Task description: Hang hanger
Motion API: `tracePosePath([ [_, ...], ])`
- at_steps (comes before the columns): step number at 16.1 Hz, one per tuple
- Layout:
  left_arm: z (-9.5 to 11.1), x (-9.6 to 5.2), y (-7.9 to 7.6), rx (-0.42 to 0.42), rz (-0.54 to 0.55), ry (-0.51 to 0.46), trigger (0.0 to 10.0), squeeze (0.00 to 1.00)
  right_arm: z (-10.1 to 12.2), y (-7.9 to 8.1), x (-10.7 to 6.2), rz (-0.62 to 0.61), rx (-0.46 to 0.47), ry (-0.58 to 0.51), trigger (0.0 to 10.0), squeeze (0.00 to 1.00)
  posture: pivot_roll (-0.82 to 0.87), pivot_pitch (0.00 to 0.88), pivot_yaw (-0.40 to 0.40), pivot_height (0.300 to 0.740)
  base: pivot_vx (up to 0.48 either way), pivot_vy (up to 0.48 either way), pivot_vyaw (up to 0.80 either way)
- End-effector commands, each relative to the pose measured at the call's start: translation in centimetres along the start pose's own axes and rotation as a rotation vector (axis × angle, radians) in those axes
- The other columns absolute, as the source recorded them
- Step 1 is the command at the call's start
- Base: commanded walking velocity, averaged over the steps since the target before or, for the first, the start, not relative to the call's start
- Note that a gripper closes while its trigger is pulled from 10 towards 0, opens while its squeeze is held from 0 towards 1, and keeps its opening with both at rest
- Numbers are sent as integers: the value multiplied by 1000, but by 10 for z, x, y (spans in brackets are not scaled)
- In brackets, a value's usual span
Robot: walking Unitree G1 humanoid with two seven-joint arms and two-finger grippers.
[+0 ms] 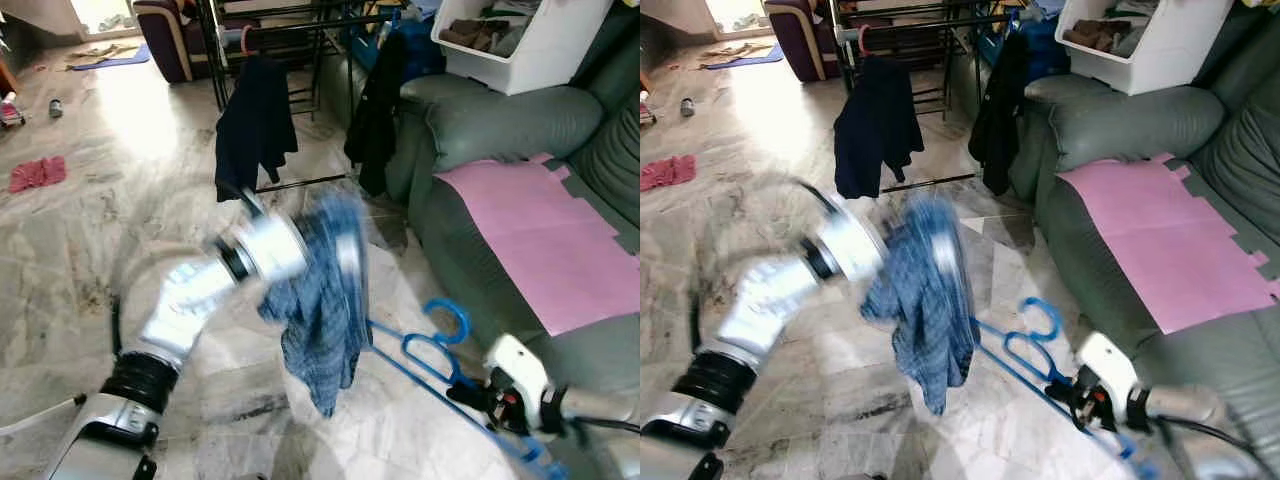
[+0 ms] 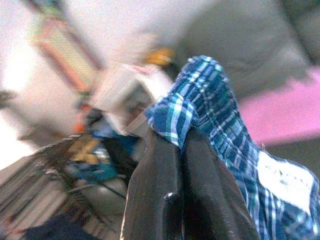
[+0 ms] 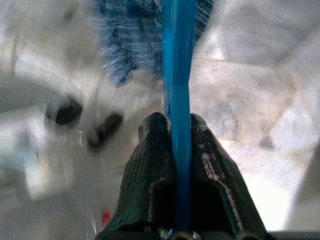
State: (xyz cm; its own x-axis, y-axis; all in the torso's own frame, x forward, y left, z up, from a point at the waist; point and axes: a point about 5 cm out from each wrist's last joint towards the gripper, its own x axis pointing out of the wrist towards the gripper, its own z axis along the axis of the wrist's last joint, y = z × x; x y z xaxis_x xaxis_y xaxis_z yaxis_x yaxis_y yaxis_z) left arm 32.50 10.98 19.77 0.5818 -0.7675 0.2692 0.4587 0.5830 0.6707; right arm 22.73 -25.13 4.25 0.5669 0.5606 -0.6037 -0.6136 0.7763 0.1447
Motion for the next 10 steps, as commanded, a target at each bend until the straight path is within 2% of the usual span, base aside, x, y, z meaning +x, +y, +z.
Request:
tracePosePath([
  [1, 10, 3, 2, -22, 35, -40, 10000, 0, 11, -18, -5, -121, 110, -89, 10000, 0, -34, 94, -9, 740, 0, 0, 0],
  [3, 20, 5, -8, -63, 19, -67, 10000, 0, 24, -37, -1, -299, 207, -175, 10000, 0, -35, 93, -8, 740, 0, 0, 0],
  [4, 22, 6, -10, -76, 17, -69, 10000, 0, 26, -39, 1, -313, 229, -190, 10000, 0, -36, 94, -7, 740, 0, 0, 0],
  [7, 33, 10, -30, -162, -16, -94, 10000, 0, 36, -53, 3, -424, 348, -287, 10000, 0, -32, 94, -11, 740, 0, 0, 0],
  [8, 36, 10, -47, -181, -61, -96, 10000, 0, 50, -55, 5, -425, 416, -384, 10000, 0, -32, 94, -10, 740, 0, 0, 0],
  [9, 39, 11, -60, -176, -104, -100, 10000, 0, 65, -52, 8, -384, 478, -469, 10000, 0, -32, 94, -10, 740, 0, 0, 0],
  [10, 44, 14, -78, -174, -159, -123, 10000, 0, 89, -44, 13, -311, 564, -593, 10000, 0, -36, 94, -9, 740, 0, 0, 0],
])
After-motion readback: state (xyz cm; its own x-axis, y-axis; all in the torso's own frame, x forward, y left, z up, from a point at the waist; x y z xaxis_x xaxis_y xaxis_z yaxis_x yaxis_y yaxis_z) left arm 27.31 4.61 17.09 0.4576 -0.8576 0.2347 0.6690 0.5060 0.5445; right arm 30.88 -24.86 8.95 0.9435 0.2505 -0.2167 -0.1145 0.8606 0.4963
